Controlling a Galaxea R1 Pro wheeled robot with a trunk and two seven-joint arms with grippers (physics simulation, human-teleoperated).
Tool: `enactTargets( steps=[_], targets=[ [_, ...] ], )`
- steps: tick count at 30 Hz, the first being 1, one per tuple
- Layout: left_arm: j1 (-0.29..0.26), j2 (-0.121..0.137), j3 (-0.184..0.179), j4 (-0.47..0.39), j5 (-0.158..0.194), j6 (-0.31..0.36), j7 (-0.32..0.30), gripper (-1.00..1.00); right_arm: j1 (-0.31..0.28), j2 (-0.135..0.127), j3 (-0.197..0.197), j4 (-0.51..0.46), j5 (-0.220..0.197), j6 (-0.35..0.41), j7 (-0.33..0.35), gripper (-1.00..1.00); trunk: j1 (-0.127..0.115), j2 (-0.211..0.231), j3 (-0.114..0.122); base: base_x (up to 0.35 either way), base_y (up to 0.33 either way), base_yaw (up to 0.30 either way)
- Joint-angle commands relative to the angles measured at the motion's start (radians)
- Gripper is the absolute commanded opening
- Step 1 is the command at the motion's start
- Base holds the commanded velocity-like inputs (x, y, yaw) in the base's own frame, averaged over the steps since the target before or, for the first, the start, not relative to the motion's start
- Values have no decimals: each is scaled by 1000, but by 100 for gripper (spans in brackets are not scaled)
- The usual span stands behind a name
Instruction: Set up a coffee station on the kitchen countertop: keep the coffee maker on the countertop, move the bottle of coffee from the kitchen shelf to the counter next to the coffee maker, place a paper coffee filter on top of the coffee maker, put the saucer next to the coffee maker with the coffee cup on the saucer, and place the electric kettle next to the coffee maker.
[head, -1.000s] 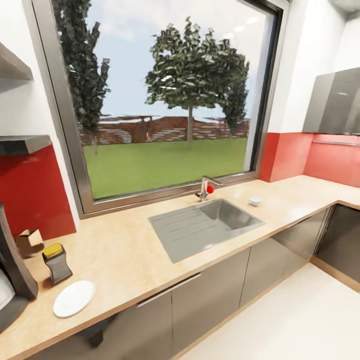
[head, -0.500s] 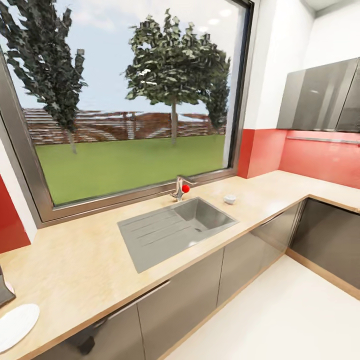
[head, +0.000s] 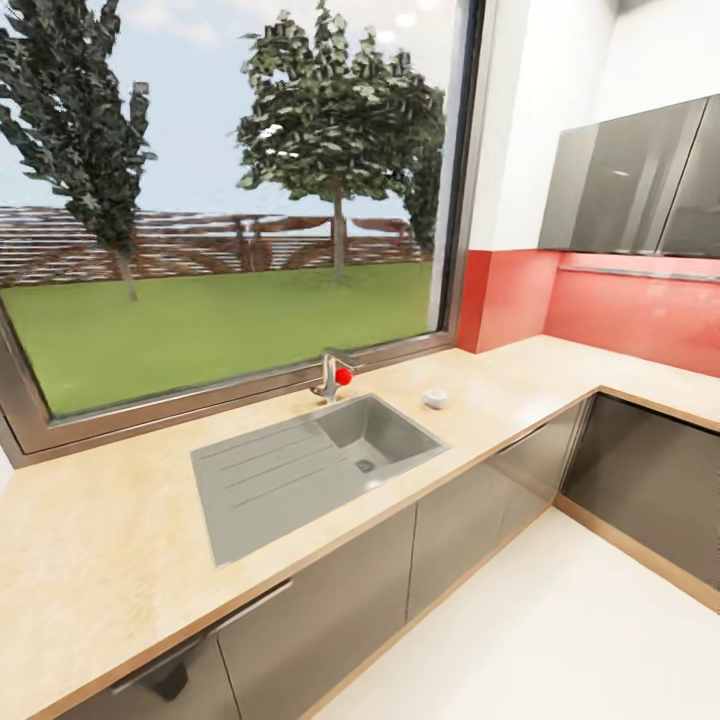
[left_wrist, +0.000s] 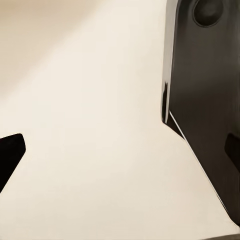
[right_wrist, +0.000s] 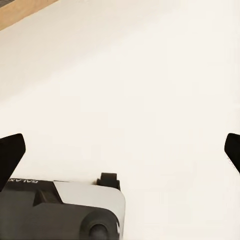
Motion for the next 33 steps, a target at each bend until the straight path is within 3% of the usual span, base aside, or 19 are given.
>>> enactTargets(
  steps=[1,15,33],
  targets=[
    [0,0,8,0,-11,4,3,100,0,0,8,1,-10,-3,2,100,1,-1,-2,170,-268,-1],
    [1,1,10,0,-11,4,3,100,0,-1,8,1,-10,-3,2,100,1,-1,-24,146,-284,0],
    [0,1,10,0,-10,4,3,100,0,-2,8,1,-10,-3,2,100,1,-1,-26,95,-310,0]
  ],
)
